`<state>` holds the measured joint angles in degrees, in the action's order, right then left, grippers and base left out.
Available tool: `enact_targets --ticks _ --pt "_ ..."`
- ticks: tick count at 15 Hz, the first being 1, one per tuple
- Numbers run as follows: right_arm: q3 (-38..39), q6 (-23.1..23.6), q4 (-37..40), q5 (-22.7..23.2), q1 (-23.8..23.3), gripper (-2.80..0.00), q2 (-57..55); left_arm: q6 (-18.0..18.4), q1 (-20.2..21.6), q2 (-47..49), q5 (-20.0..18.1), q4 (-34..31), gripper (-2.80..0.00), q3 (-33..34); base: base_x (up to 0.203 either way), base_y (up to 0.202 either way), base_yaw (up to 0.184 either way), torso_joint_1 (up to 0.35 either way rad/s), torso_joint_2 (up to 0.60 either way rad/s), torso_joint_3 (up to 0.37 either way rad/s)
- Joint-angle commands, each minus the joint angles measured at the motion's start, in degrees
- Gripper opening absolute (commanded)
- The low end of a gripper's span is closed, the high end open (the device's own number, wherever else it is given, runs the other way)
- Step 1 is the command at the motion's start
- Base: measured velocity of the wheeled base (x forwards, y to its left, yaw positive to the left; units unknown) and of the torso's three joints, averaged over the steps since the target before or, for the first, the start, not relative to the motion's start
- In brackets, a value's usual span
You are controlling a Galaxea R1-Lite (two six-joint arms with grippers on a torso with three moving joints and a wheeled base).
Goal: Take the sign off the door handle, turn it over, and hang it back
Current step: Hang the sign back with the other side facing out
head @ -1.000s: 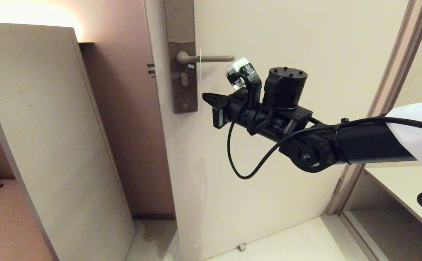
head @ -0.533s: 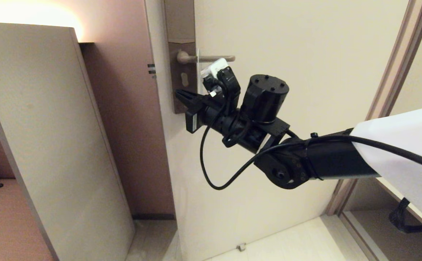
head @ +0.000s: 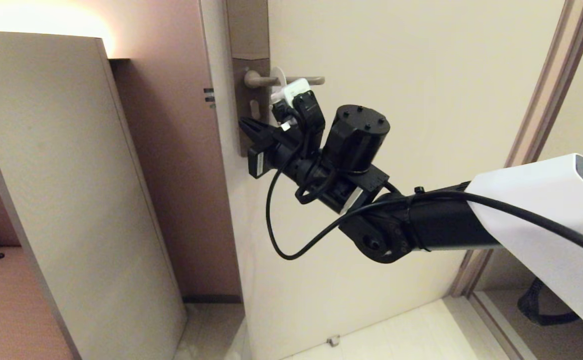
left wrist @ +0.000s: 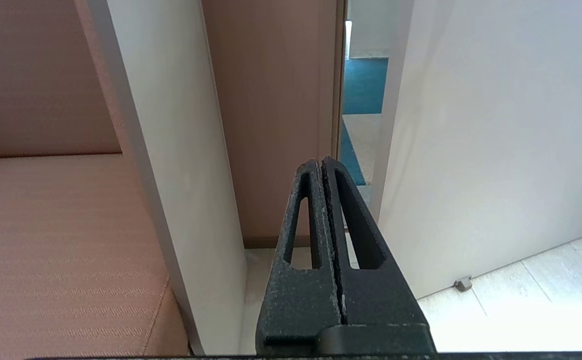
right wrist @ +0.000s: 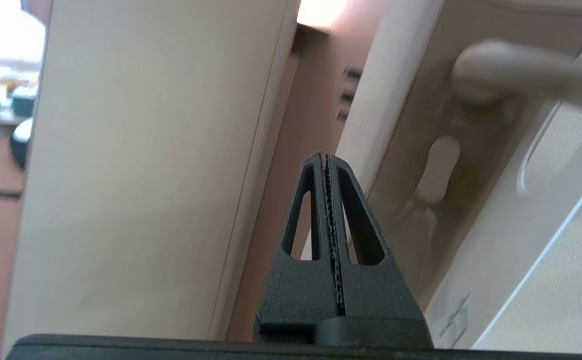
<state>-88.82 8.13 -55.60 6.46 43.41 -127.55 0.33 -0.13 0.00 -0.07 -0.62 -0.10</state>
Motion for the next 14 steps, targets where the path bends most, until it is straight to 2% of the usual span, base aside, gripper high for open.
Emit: enact_targets --ticks 1,4,8,14 --pt "3.1 0.0 1.6 0.5 -0.2 -2.80 4.3 0.0 0.0 0.0 0.0 0.0 -2.80 0.0 0.000 0.000 0.000 0.000 0.00 0.000" --pt "7.7 0.2 6.4 2.5 -2.1 -2.80 10.3 0.0 0.0 0.0 0.0 0.0 -2.80 0.0 0.000 0.000 0.000 0.000 0.00 0.000" --pt "11.5 0.2 17.5 6.5 -8.0 -2.80 17.5 0.0 0.0 0.0 0.0 0.0 -2.80 0.0 0.000 0.000 0.000 0.000 0.00 0.000" --pt "6.0 0.4 17.5 6.9 -10.5 -2.80 13.0 0.0 0.0 0.0 0.0 0.0 -2.80 0.0 0.000 0.000 0.000 0.000 0.00 0.000"
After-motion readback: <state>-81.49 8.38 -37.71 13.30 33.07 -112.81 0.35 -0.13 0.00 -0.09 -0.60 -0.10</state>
